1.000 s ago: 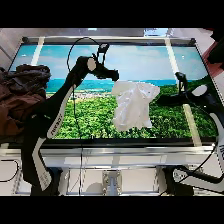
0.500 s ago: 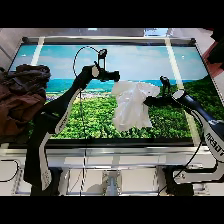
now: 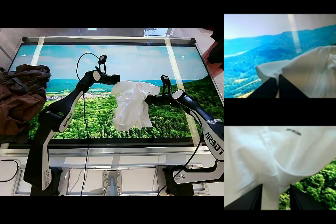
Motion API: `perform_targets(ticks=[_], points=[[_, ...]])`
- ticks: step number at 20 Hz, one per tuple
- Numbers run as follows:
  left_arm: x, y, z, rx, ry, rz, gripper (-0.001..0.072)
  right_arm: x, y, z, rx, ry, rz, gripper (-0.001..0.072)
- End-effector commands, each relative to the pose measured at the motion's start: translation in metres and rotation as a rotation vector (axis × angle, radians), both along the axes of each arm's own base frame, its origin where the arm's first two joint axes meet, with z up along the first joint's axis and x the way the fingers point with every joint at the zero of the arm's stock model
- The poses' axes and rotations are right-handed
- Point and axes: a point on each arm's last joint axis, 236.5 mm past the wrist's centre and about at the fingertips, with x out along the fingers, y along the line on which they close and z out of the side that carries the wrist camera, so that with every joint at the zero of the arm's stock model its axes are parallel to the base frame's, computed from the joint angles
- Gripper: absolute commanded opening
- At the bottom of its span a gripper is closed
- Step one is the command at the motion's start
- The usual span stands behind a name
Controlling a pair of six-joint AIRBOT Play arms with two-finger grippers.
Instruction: Fold the shirts.
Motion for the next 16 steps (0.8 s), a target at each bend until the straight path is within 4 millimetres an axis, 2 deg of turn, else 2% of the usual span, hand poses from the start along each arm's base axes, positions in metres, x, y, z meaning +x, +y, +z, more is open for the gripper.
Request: perform_targets(ticks=[1,4,5,6,7,10,11,13,14,16], points=[[-0.011,-0.016,-0.001,-0.059,0.024,-0.057,0.0014,0.001,0.001,0.001,0.008,-0.002,-0.009,0.0362],[-0.018,-0.018,-0.007,-0.064,0.057,-0.076,0.0014,-0.008,0.007,-0.004,0.026,0.039,0.013,0.0361],[-0.019,-0.019,-0.007,-0.064,0.061,-0.078,0.0014,-0.014,0.01,-0.009,0.032,0.067,0.029,0.0323],[-0.019,-0.019,-0.006,-0.07,0.061,-0.077,0.0014,-0.017,0.011,-0.014,0.039,0.086,0.032,0.0112],[-0.018,-0.02,-0.004,-0.074,0.059,-0.075,0.0014,-0.017,0.013,-0.017,0.05,0.094,0.024,0.0029],[-0.011,-0.013,0.006,-0.082,0.038,-0.058,0.0013,-0.011,0.01,-0.008,0.047,0.077,0.033,0.0028],[-0.003,-0.005,0.022,-0.092,0.013,-0.043,0.0013,-0.008,0.007,0.004,0.034,0.069,0.059,0.0028],[0.019,0.022,0.073,-0.124,-0.069,0.002,0.0013,0.0,-0.01,0.04,-0.038,0.028,0.116,0.0027],[0.029,0.043,0.109,-0.139,-0.124,0.036,0.0013,0.003,-0.022,0.064,-0.076,0.0,0.124,0.0027],[0.035,0.085,0.182,-0.164,-0.225,0.085,0.0013,0.003,-0.043,0.128,-0.126,-0.083,0.113,0.0027]])
